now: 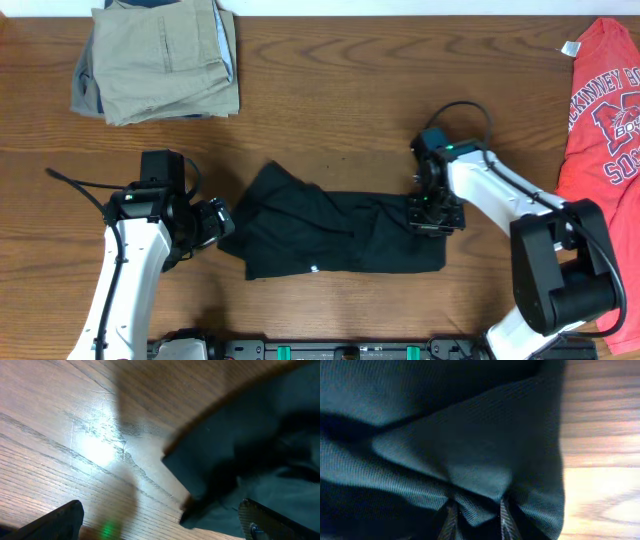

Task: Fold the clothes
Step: 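Pull the folded right edge rightward with the right gripper, then release the shirt and lift the right gripper away to the upper right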

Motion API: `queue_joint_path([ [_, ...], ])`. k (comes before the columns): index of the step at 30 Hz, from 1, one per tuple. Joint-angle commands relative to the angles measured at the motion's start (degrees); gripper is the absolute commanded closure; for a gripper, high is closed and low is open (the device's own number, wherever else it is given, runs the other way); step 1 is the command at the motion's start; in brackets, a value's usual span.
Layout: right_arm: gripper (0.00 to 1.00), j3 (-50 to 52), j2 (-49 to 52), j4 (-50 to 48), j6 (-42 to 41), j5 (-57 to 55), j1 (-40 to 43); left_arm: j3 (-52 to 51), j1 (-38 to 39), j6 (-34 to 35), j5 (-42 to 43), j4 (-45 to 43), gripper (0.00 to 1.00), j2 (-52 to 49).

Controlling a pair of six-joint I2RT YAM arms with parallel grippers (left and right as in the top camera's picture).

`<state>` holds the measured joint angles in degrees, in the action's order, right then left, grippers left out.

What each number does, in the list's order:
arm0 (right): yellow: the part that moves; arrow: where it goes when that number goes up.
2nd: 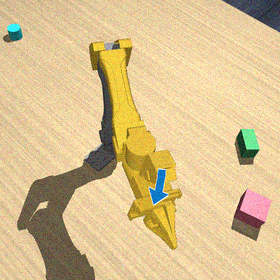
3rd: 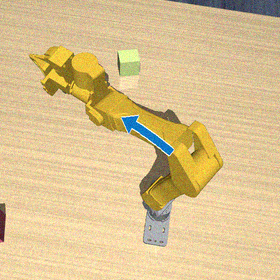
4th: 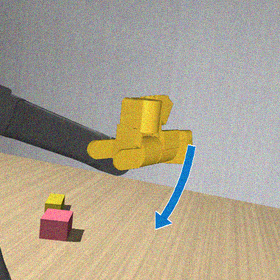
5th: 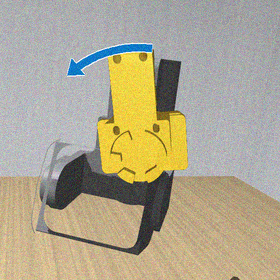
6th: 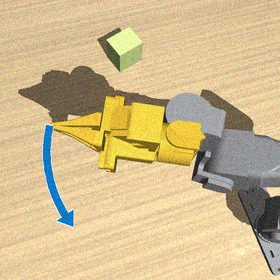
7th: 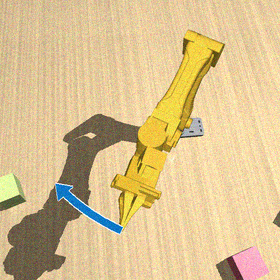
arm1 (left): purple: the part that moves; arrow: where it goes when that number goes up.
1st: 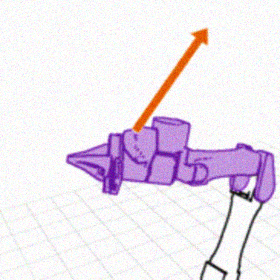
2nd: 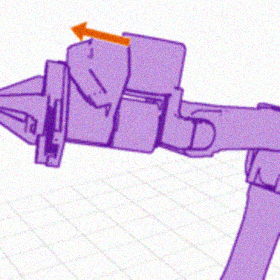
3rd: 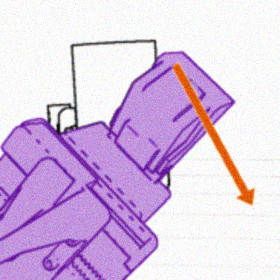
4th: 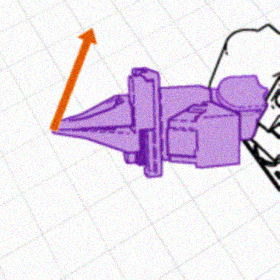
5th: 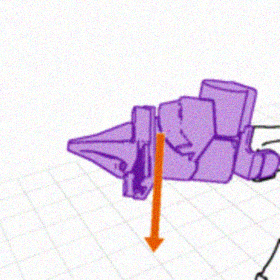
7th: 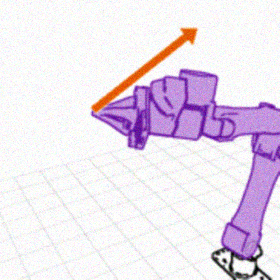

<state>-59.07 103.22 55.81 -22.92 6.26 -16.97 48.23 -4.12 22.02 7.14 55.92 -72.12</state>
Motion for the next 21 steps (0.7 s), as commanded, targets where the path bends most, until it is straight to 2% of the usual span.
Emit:
queue_joint_path([
  [1,0.69,0.48,-0.37,0.00,-1.68,-5.44,2.54,-0.44,-0.20,-1.01,-0.26,0.13,0.00,-0.11],
  [3,0.64,-0.87,-0.37,1.33,-1.68,-5.42,3.80,-0.44,-0.20,-1.01,-0.26,0.15,0.00,-0.11],
  [6,0.61,-4.09,-0.37,4.81,-1.68,-5.42,5.05,-0.44,-0.20,-1.01,-0.26,0.15,0.00,-0.11],
  [12,0.61,-10.56,-1.33,10.23,0.87,1.36,4.55,-0.44,-0.20,-1.01,-0.26,0.13,0.00,-0.11],
  [16,0.65,-10.86,-1.73,9.09,7.50,11.34,2.43,-0.44,-0.20,-1.01,-0.26,0.13,0.00,-0.11],
  [19,0.77,-10.01,-1.64,8.92,7.56,10.03,-0.24,-0.46,-0.20,-1.01,-0.26,0.13,0.00,-0.11],
  [21,0.79,-8.98,-1.64,8.59,7.54,9.60,-2.25,-0.44,-0.20,-1.01,-0.26,0.13,0.00,-0.11],
])
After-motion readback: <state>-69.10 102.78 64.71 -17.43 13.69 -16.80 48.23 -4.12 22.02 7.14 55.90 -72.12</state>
